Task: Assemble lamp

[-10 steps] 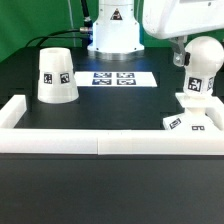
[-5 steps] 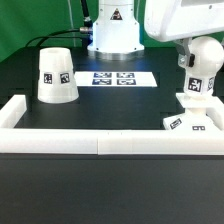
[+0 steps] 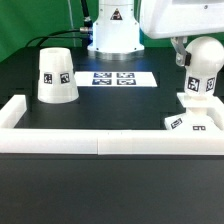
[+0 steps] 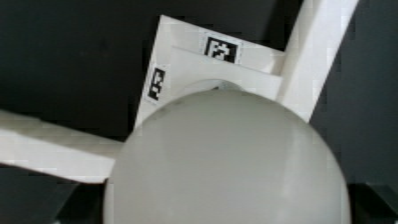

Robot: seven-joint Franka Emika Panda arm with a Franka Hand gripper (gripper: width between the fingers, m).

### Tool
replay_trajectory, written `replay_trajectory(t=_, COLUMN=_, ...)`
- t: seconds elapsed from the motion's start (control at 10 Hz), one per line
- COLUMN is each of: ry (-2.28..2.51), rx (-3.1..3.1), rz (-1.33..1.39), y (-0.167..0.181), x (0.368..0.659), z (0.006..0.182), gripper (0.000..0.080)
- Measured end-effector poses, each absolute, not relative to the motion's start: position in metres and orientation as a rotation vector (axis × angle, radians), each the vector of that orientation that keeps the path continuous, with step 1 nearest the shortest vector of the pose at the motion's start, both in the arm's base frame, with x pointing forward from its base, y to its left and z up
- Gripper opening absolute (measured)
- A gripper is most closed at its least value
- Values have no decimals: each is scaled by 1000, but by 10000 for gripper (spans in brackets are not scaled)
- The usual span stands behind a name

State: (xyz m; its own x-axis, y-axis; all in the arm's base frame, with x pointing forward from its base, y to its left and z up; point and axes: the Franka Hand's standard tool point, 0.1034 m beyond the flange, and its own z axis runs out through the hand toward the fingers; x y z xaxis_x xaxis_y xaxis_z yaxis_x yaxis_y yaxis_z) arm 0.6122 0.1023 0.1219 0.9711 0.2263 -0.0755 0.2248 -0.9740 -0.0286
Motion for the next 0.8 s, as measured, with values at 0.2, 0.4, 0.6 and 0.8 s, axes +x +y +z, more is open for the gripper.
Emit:
replay_trajectory(t=0.2, ry=-75, rx=-3124, rz=125, y=103, x=612, z=122, gripper=577)
replay_trajectory(t=0.4, ry=200, rx=-3126, rz=127, y=103, x=612, z=122, gripper=577)
replay_trajectory(t=0.6, ry=515, rx=-3097, rz=129, y=102, x=612, z=122, gripper=577)
replay_trajectory(t=0.8, ry=753, rx=-3054, rz=132, y=102, x=611, z=121, gripper=577)
